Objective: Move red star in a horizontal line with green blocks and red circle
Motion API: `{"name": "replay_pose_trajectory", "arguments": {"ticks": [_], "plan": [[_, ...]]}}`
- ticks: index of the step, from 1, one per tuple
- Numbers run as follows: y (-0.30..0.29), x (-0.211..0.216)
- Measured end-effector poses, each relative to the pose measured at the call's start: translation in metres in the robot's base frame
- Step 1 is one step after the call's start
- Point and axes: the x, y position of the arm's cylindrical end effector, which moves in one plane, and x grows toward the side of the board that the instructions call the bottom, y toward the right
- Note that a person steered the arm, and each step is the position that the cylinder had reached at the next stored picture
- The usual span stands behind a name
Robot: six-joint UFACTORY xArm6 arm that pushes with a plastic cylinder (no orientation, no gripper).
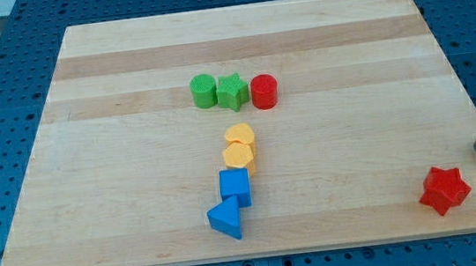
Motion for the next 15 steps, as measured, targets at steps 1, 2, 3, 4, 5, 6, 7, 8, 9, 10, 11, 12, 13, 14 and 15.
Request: {"name": "replay_pose_trajectory", "arguments": {"ticks": [1, 2, 3, 4, 5, 6, 7, 8, 9, 10, 11, 12, 13, 14, 15], "plan": [[-0.013, 0.030], [-0.026, 0.058], [-0.045, 0.073], [-0.058, 0.067], [-0.062, 0.052], [-0.080, 0.042], [-0.091, 0.032], [-0.091, 0.018], [-0.095, 0.003], [-0.107, -0.005], [-0.110, -0.016], [-0.111, -0.029], [-0.118, -0.044], [-0.126, -0.062], [-0.132, -0.079]]}}
